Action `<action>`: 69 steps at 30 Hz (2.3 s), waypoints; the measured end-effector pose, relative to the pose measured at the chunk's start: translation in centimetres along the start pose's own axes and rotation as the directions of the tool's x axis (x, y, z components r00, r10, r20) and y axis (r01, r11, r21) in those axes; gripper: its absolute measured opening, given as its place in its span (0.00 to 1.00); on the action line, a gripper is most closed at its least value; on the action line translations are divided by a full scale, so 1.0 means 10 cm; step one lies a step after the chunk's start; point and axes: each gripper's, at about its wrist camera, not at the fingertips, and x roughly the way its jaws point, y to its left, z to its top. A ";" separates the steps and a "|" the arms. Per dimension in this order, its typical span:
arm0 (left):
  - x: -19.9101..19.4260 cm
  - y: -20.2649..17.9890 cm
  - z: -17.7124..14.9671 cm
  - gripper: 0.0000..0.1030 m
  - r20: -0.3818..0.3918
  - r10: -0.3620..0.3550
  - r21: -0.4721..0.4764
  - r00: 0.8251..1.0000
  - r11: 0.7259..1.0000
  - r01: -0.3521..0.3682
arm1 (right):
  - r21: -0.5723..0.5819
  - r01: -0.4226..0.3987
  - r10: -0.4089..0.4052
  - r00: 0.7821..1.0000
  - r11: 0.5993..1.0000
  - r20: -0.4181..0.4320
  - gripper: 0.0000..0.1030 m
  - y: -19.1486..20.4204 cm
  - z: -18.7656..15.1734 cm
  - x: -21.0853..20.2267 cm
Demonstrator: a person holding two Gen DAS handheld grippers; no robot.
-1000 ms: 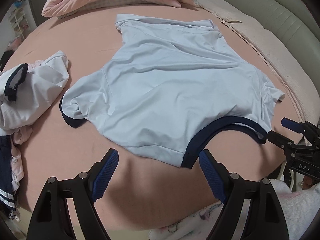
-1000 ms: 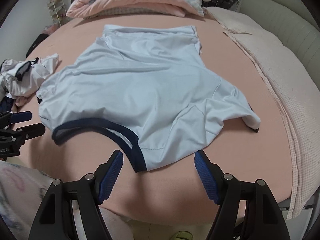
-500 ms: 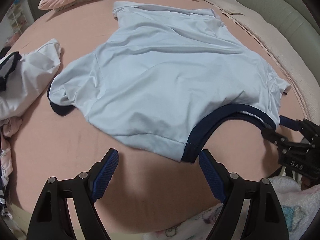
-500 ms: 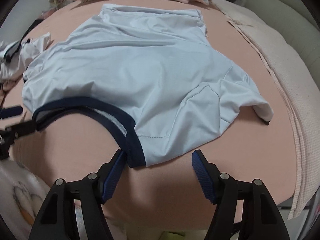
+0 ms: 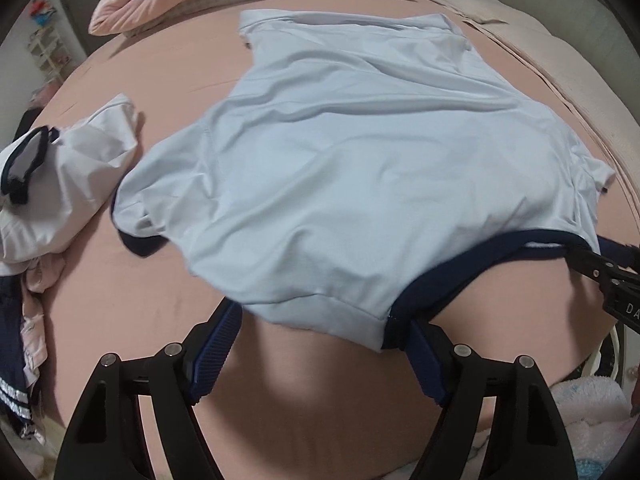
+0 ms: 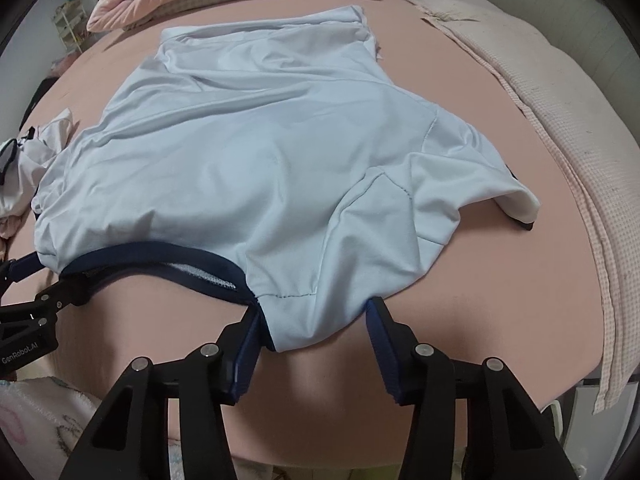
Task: Fold clothes
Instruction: 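Grasp the navy-trimmed hem with the left gripper while the right gripper grasps beside it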
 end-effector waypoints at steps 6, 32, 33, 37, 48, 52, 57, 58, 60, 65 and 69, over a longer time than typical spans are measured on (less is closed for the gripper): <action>0.02 0.14 -0.05 0.75 -0.010 -0.008 -0.052 1.000 0.999 0.008 | 0.114 -0.057 0.056 0.998 0.992 0.010 0.46 -0.19 -0.04 -0.06; -0.05 0.34 -0.30 0.83 0.044 -0.013 -0.072 0.999 0.997 0.016 | 0.046 0.052 -0.055 0.996 0.998 0.065 0.26 -0.08 0.01 0.07; -0.09 0.34 -0.32 0.68 0.056 -0.024 -0.067 0.998 0.997 0.028 | 0.032 0.062 -0.065 0.995 0.998 0.074 0.22 -0.04 0.00 0.07; -0.23 0.30 -0.35 0.25 0.075 -0.051 -0.050 0.996 0.997 0.055 | 0.026 0.100 -0.102 0.990 0.995 0.093 0.11 0.02 0.02 -0.02; -0.33 0.29 -0.21 0.18 0.040 -0.139 -0.115 0.990 0.983 0.142 | 0.070 0.057 -0.063 0.993 0.996 0.100 0.10 -0.03 0.02 -0.24; -0.32 0.18 -0.09 0.18 0.049 -0.133 -0.095 0.990 0.986 0.137 | 0.070 0.022 -0.029 0.995 0.997 0.100 0.10 -0.04 -0.02 -0.31; -0.31 0.13 0.00 0.18 0.046 -0.173 -0.090 0.984 0.980 0.177 | 0.085 -0.025 0.017 0.996 0.996 0.087 0.11 -0.10 0.00 -0.39; -0.31 0.13 0.01 0.18 0.042 -0.188 -0.095 0.981 0.977 0.191 | 0.100 -0.046 0.038 0.996 0.994 0.080 0.11 -0.13 0.01 -0.39; -0.32 0.14 0.03 0.18 0.035 -0.228 -0.102 0.973 0.968 0.230 | 0.131 -0.101 0.091 0.993 0.986 0.077 0.11 -0.20 0.02 -0.40; -0.41 0.15 0.03 0.18 0.068 -0.220 -0.109 0.973 0.968 0.227 | 0.157 -0.144 0.134 0.988 0.977 0.073 0.11 -0.24 0.04 -0.38; -0.47 0.10 0.01 0.18 0.087 -0.182 -0.083 0.979 0.978 0.189 | 0.128 -0.126 0.116 0.990 0.984 0.081 0.11 -0.17 0.04 -0.42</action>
